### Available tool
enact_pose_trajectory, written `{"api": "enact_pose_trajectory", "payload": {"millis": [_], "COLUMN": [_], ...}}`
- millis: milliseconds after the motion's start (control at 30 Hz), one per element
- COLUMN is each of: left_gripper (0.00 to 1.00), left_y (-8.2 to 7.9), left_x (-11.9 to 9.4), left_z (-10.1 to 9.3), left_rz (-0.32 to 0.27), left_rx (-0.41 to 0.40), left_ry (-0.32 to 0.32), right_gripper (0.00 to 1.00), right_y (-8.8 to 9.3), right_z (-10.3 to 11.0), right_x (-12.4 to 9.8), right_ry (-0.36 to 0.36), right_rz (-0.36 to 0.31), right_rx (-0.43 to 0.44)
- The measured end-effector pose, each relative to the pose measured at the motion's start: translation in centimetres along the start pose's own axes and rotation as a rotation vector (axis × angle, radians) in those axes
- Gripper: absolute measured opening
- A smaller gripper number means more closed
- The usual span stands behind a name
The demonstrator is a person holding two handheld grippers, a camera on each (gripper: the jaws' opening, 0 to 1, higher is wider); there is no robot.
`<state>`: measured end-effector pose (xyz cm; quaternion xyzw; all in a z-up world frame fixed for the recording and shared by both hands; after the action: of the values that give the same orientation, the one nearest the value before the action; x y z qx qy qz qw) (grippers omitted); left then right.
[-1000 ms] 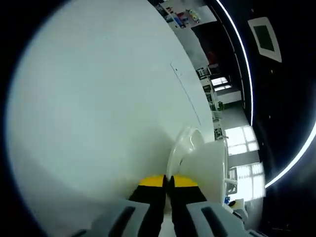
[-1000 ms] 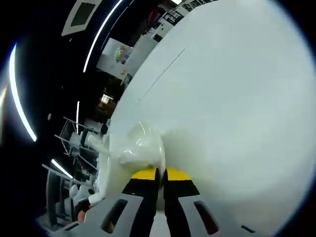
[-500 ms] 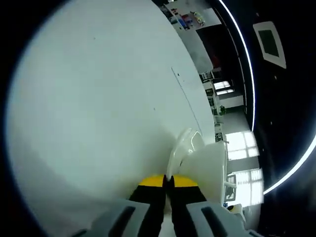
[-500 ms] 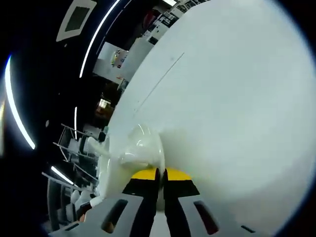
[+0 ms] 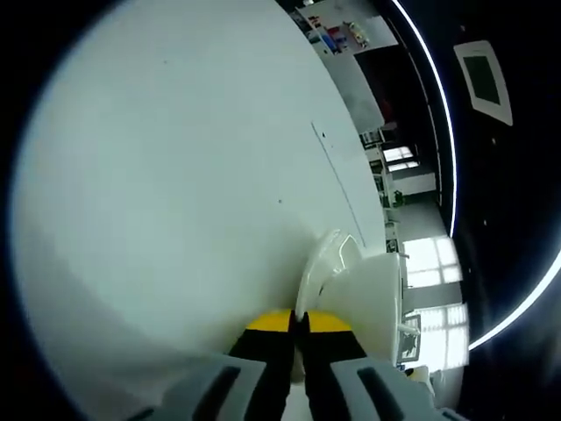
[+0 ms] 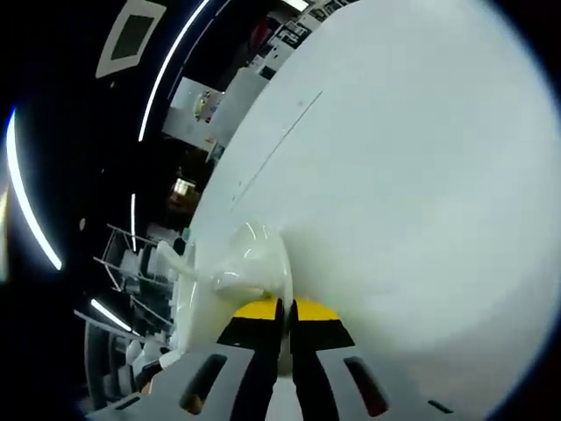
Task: Tidy tabletop coffee trays, cups and spoons，present forward
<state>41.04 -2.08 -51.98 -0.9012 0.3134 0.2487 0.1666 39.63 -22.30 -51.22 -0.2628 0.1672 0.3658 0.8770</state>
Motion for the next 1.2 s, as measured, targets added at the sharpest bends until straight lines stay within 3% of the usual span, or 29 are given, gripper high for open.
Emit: {"api": "enact_pose_trajectory", "payload": {"millis": [167,533,767,933,1200], "left_gripper": [0.05,0.07,0.09,0.08,0.09], "left_y": [-0.3,0.6,0.9,0.0,0.3], "left_x": [0.5,0.5,0.5,1.0,0.9], "left_z": [0.3,0.5,0.7,0.8,0.6], "left_rz": [-0.003,-0.023,-0.057,-0.059,-0.074], "left_rx": [-0.011,-0.003,0.033,0.018,0.031], "left_ry": [-0.008,0.001,0.048,0.049,0.056], "right_gripper": [0.05,0.06,0.08,0.08,0.09], "right_y": [-0.1,0.0,0.1,0.0,0.1], "right_z": [-0.4,-0.8,-0.8,-0.7,-0.7], "right_x": [0.5,1.0,1.2,1.4,1.5], "right_ry": [0.007,0.003,-0.017,-0.015,-0.027], "right_rz": [0.004,-0.022,-0.071,-0.062,-0.073], "right_rx": [0.004,0.009,-0.06,-0.065,-0.088]}}
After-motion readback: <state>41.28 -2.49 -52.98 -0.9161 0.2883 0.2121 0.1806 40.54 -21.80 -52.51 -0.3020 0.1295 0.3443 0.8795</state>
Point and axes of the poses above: the point that each gripper's makers call its tool centre point, and the gripper's own axes: x roughly forward along the fingers, z roughly to its left, y roughly out of its underside, the point moved 8 cm from there along -x, roughly backward along the fingers, and after that the axes turned 2 degrees about -y, right-handed, at the moved point
